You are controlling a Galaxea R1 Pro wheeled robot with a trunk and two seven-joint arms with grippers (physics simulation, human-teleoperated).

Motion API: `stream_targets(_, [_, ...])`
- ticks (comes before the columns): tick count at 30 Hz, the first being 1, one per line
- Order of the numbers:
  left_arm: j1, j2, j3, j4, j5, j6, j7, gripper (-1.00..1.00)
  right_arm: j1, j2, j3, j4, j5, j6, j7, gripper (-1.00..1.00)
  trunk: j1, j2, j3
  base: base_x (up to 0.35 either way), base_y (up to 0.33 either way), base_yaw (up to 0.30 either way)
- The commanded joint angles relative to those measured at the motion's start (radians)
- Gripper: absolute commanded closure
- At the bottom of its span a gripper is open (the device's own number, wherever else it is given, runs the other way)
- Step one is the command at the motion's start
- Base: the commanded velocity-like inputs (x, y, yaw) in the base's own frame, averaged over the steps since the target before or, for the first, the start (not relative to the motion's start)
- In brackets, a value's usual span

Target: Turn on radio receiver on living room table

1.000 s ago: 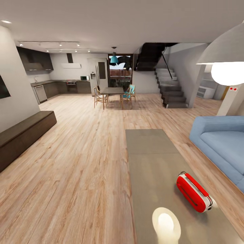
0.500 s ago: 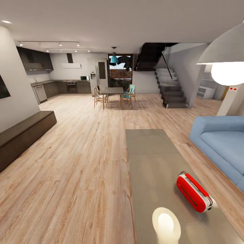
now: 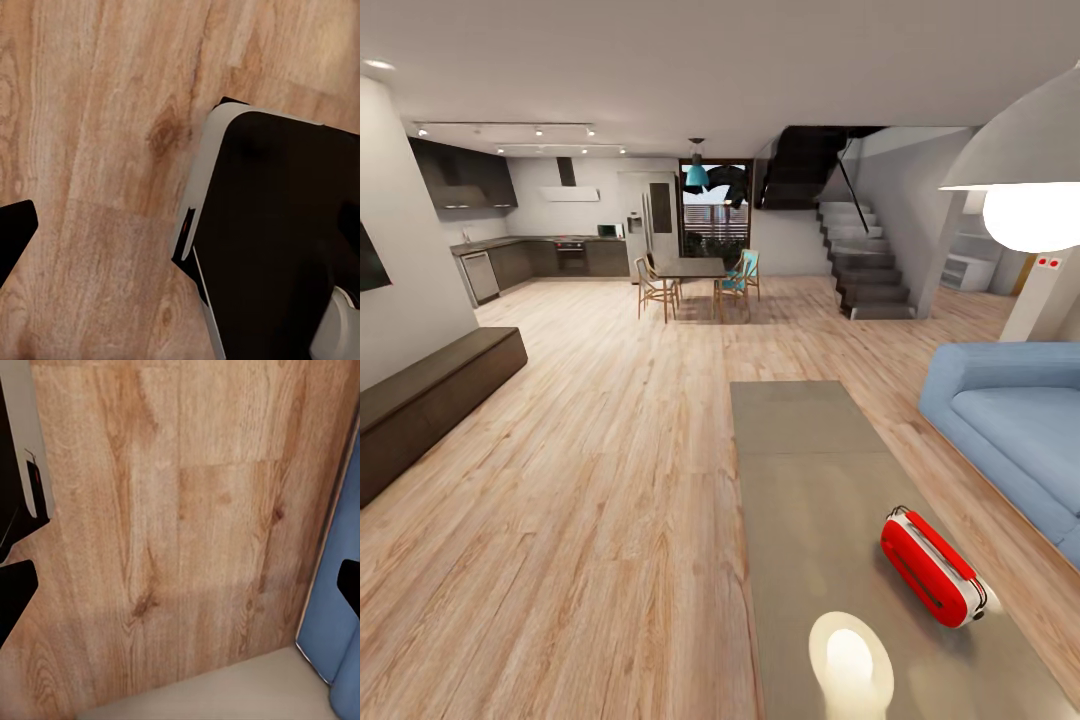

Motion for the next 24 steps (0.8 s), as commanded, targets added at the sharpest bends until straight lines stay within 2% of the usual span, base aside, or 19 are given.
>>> stream_targets(1, [0.0, 0.0, 0.0, 0.0, 0.0, 0.0, 0.001, -1.0, 0.0, 0.0, 0.0, 0.0, 0.0, 0.0, 0.0, -1.0, 0.0, 0.0, 0.0, 0.0, 0.0, 0.0])
stream_targets(10, [0.0, 0.005, 0.0, 0.0, 0.0, 0.001, 0.012, -1.0, 0.0, 0.0, 0.0, 0.0, -0.002, 0.0, 0.0, -1.0, 0.0, 0.0, 0.0, 0.0, 0.0, 0.0])
stream_targets(15, [0.006, 0.03, 0.023, 0.002, 0.0, 0.002, 0.013, -1.0, 0.0, 0.0, -0.001, 0.0, -0.002, 0.0, 0.001, -1.0, 0.0, 0.0, 0.0, 0.0, 0.0, 0.0])
stream_targets(18, [0.024, 0.055, 0.053, 0.017, 0.0, 0.0, 0.013, -1.0, 0.001, 0.0, -0.001, 0.0, -0.002, 0.0, 0.001, -1.0, 0.0, 0.0, 0.0, 0.0, 0.0, 0.0])
stream_targets(20, [0.062, 0.103, 0.069, 0.087, -0.002, 0.0, 0.013, -1.0, 0.002, 0.001, -0.002, 0.0, -0.002, 0.0, 0.002, -1.0, 0.0, 0.0, 0.0, 0.0, 0.0, 0.0])
stream_targets(22, [0.088, 0.132, 0.071, 0.138, -0.004, 0.0, 0.014, -1.0, 0.005, 0.001, -0.002, 0.0, -0.002, 0.0, 0.003, -1.0, 0.0, 0.0, 0.0, 0.0, 0.0, 0.0])
stream_targets(24, [0.11, 0.145, 0.071, 0.172, -0.005, 0.0, 0.014, -1.0, 0.01, 0.002, -0.002, 0.0, -0.001, 0.0, 0.021, -1.0, 0.0, 0.0, 0.0, 0.0, 0.0, 0.0])
